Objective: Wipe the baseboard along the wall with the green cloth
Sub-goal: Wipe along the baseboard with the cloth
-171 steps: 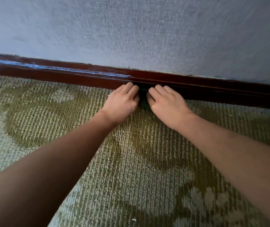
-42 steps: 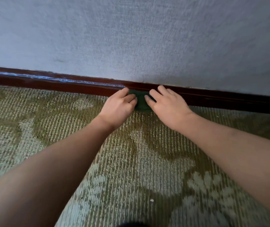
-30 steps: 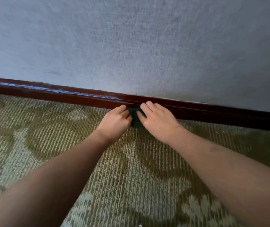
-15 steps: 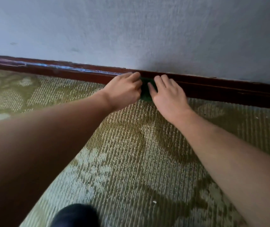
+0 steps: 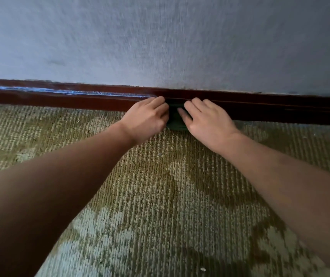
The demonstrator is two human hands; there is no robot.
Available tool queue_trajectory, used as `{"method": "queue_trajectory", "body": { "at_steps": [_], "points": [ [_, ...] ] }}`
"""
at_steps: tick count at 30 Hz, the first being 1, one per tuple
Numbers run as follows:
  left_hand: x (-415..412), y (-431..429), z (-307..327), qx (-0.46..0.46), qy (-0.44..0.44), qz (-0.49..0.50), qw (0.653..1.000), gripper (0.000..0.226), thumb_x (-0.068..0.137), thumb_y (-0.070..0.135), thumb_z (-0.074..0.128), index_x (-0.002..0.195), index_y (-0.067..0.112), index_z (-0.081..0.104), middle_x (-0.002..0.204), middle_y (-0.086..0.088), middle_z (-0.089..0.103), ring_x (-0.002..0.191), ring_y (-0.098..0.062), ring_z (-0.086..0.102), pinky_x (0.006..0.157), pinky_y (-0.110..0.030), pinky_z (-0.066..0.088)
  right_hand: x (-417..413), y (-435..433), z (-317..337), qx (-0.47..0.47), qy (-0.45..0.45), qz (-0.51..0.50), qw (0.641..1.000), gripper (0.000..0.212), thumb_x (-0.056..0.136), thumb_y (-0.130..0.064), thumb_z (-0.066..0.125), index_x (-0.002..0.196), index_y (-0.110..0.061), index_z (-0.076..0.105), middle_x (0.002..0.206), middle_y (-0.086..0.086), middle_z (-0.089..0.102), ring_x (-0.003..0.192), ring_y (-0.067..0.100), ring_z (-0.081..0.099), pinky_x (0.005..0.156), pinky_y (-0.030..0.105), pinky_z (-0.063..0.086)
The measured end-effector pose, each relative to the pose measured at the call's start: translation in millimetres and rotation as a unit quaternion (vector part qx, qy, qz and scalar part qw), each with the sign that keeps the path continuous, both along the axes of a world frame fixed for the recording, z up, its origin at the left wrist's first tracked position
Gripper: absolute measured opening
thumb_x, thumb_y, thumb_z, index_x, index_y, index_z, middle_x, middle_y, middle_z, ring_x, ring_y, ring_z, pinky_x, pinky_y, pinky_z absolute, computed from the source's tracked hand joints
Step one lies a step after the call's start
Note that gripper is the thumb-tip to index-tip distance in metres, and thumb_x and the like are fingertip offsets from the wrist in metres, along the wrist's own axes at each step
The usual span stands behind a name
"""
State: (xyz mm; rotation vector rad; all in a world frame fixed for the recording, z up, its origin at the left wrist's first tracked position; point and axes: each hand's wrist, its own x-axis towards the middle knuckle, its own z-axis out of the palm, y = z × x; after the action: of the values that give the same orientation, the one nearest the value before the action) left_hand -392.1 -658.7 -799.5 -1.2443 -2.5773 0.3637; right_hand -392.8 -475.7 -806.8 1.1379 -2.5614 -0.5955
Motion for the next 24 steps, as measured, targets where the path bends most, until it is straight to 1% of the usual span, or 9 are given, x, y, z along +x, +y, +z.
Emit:
{"method": "queue_trajectory", "body": {
  "at_steps": [2, 3, 6, 7, 11, 15, 17, 20, 24],
  "points": [
    [1, -2, -6, 0.004, -0.002, 0.007, 1.0, 0.006, 0.068, 0.003, 0.068, 0.072, 0.003, 0.071, 0.071, -0.007, 0.065, 0.071, -0.025, 0.063, 0.065, -0.028, 0.052, 1, -4, -3, 0.017, 0.016, -0.004, 1.0, 0.041, 0.087, -0.009, 0.034, 0.112, -0.018, 0.065, 0.092, -0.007, 0.061, 0.086, 0.012, 0.058, 0.071, 0.023, 0.043],
    [1, -1, -8, 0.004, -0.011, 0.014, 1.0, 0.006, 0.069, 0.003, 0.066, 0.071, 0.004, 0.071, 0.07, -0.007, 0.065, 0.071, -0.024, 0.063, 0.065, -0.027, 0.052, 1, -6, -3, 0.012, 0.017, -0.004, 1.0, 0.041, 0.087, -0.008, 0.033, 0.11, -0.018, 0.066, 0.091, -0.008, 0.06, 0.085, 0.012, 0.058, 0.071, 0.023, 0.043],
    [6, 1, -6, 0.017, -0.037, 0.046, 0.998, 0.03, 0.072, 0.005, 0.042, 0.069, 0.007, 0.072, 0.069, -0.004, 0.065, 0.07, -0.022, 0.063, 0.062, -0.025, 0.05, 4, -13, -2, 0.04, 0.019, -0.003, 0.999, 0.025, 0.084, -0.016, 0.055, 0.106, -0.018, 0.068, 0.091, -0.008, 0.059, 0.085, 0.013, 0.057, 0.071, 0.024, 0.042],
    [8, 1, -6, 0.02, -0.031, 0.052, 0.998, 0.031, 0.071, 0.007, 0.042, 0.069, 0.008, 0.072, 0.07, -0.003, 0.065, 0.071, -0.021, 0.063, 0.063, -0.024, 0.05, 6, -14, -2, 0.043, 0.023, -0.007, 0.999, 0.024, 0.082, -0.018, 0.06, 0.104, -0.018, 0.069, 0.09, -0.008, 0.059, 0.085, 0.013, 0.057, 0.07, 0.024, 0.042],
    [10, -4, -2, 0.017, -0.003, 0.044, 0.999, 0.01, 0.066, 0.008, 0.065, 0.071, 0.009, 0.073, 0.071, -0.003, 0.065, 0.073, -0.02, 0.063, 0.065, -0.025, 0.051, 4, -13, 4, 0.047, 0.059, -0.015, 0.997, 0.026, 0.078, -0.021, 0.066, 0.103, -0.018, 0.069, 0.088, -0.007, 0.06, 0.083, 0.013, 0.057, 0.07, 0.023, 0.042],
    [10, -8, 14, 0.027, 0.018, 0.054, 0.998, 0.008, 0.065, 0.004, 0.072, 0.073, 0.003, 0.071, 0.072, -0.007, 0.065, 0.073, -0.025, 0.063, 0.065, -0.027, 0.052, 2, -11, 19, 0.032, 0.098, -0.001, 0.995, 0.027, 0.082, -0.018, 0.061, 0.107, -0.017, 0.068, 0.089, -0.005, 0.06, 0.083, 0.014, 0.057, 0.07, 0.023, 0.042],
    [13, -8, 20, 0.026, 0.018, 0.065, 0.997, 0.005, 0.068, 0.003, 0.068, 0.072, 0.002, 0.071, 0.071, -0.008, 0.064, 0.071, -0.025, 0.062, 0.063, -0.028, 0.051, 5, -13, 24, 0.023, 0.109, 0.0, 0.994, 0.029, 0.08, -0.019, 0.062, 0.109, -0.016, 0.067, 0.09, -0.005, 0.06, 0.084, 0.014, 0.058, 0.072, 0.023, 0.043],
    [18, -8, 29, 0.036, 0.026, 0.085, 0.995, 0.023, 0.075, 0.005, 0.047, 0.071, 0.003, 0.07, 0.07, -0.008, 0.063, 0.069, -0.025, 0.062, 0.062, -0.028, 0.05, 6, -13, 32, 0.024, 0.124, 0.007, 0.992, 0.03, 0.081, -0.018, 0.06, 0.11, -0.015, 0.066, 0.09, -0.005, 0.061, 0.083, 0.014, 0.059, 0.07, 0.023, 0.043],
    [16, -10, 37, 0.039, 0.046, 0.089, 0.994, 0.027, 0.076, 0.005, 0.044, 0.075, 0.002, 0.071, 0.072, -0.009, 0.063, 0.073, -0.026, 0.063, 0.062, -0.029, 0.05, 4, -11, 42, 0.009, 0.126, 0.003, 0.992, 0.032, 0.082, -0.018, 0.059, 0.114, -0.015, 0.065, 0.089, -0.004, 0.061, 0.083, 0.014, 0.058, 0.07, 0.024, 0.044]
  ]
}}
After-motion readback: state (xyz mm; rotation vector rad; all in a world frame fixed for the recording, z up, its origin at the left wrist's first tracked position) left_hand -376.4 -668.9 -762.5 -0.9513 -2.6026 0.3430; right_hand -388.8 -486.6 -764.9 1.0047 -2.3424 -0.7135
